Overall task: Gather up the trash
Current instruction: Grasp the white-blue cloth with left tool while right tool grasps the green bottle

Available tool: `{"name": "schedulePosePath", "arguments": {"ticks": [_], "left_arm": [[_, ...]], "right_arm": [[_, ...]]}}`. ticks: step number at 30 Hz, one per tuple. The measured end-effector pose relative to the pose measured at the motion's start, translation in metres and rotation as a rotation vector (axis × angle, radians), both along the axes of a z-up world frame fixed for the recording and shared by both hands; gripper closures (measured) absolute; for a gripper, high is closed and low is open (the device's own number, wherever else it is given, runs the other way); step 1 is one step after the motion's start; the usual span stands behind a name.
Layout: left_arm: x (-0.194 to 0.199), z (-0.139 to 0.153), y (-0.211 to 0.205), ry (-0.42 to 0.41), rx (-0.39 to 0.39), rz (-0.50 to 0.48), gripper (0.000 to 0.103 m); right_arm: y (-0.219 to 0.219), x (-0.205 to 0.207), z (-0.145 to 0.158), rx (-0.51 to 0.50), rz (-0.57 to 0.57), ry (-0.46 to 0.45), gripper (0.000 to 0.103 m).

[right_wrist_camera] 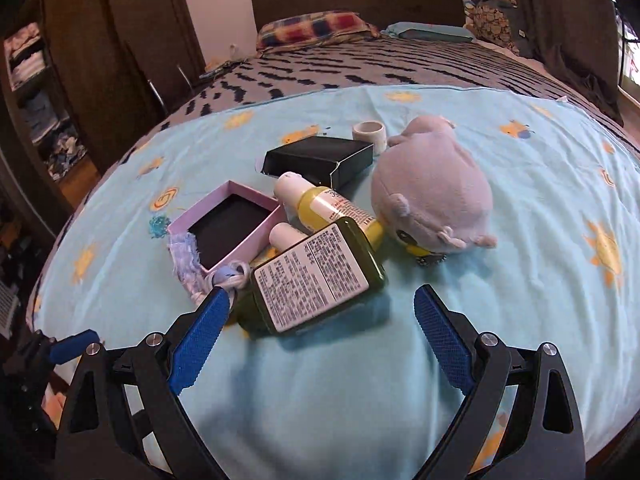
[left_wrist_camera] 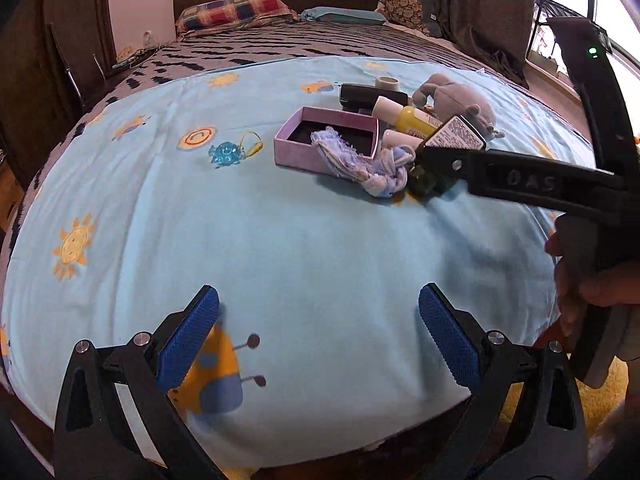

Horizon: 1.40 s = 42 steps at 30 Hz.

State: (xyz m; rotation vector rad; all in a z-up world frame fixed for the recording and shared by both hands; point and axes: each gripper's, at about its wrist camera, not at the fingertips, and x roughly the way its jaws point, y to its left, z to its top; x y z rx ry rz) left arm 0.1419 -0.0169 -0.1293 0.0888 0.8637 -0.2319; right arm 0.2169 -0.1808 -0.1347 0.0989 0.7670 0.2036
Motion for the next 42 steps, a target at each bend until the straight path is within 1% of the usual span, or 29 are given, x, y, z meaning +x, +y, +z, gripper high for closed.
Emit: {"name": "schedulePosePath", "arguments": {"ticks": [2,3,4,5,7,13,19,21,24,25,27,28,29,31,32,33,38,42], "left_arm": [[0.004,0.001,0.0,-0.002,-0.002,-0.003,0.008],[0.006,0.002,-0.001,-0.003,-0.003,-0.003,0.008],[0.007,0.002,-0.001,-0.003,-0.004,-0.004,0.008],[0.01,0.002,-0.001,-0.003,-0.006,-0.004,0.008],[0.013,0.003,-0.002,-0.003,-0.011,-0.005,0.008],[0.026,0.003,-0.009,-0.006,-0.034,-0.021,0.008],[0.043,0.005,-0.025,-0.023,-0.061,-0.047,0.009],[0.052,0.004,-0.032,-0.017,-0.058,-0.05,0.011],[0.064,0.0,-0.04,-0.001,-0.072,-0.054,0.019],[0.069,-0.001,-0.042,0.005,-0.081,-0.053,0.023],[0.076,-0.003,-0.045,0.01,-0.09,-0.047,0.027],[0.078,-0.004,-0.046,0.007,-0.095,-0.043,0.033],[0.08,-0.004,-0.047,0.006,-0.099,-0.04,0.046],[0.082,-0.004,-0.046,0.008,-0.107,-0.031,0.058],[0.081,-0.003,-0.045,0.011,-0.125,-0.038,0.065],[0.079,-0.002,-0.044,0.014,-0.136,-0.046,0.068],[0.058,0.004,-0.039,-0.001,-0.127,-0.058,0.077],[0.036,0.007,-0.031,-0.01,-0.126,-0.059,0.078]], "right_arm": [[0.003,0.005,-0.003,-0.008,0.005,0.013,0.012],[0.004,0.007,-0.004,-0.003,0.009,0.014,0.017],[0.004,0.009,-0.005,0.009,0.013,0.015,0.02],[0.003,0.01,-0.004,0.01,0.007,0.013,0.025],[0.0,0.011,-0.002,0.017,0.004,0.005,0.031],[-0.013,0.006,0.003,0.024,0.021,0.0,0.031],[-0.039,0.0,0.011,0.024,-0.029,-0.023,0.031],[-0.045,-0.002,0.011,0.022,-0.041,-0.026,0.031],[-0.053,-0.008,0.011,0.024,-0.051,-0.03,0.031],[-0.055,-0.01,0.011,0.024,-0.052,-0.031,0.031],[-0.057,-0.014,0.01,0.019,-0.05,-0.033,0.031],[-0.058,-0.015,0.01,0.018,-0.049,-0.033,0.031],[-0.059,-0.017,0.009,0.017,-0.048,-0.032,0.031],[-0.06,-0.021,0.008,0.016,-0.047,-0.034,0.031],[-0.06,-0.023,0.008,0.017,-0.047,-0.035,0.031],[-0.061,-0.026,0.008,0.017,-0.047,-0.036,0.031],[-0.058,-0.042,0.009,0.026,-0.038,-0.042,0.031],[-0.053,-0.06,0.011,0.023,-0.03,-0.053,0.031]]}}
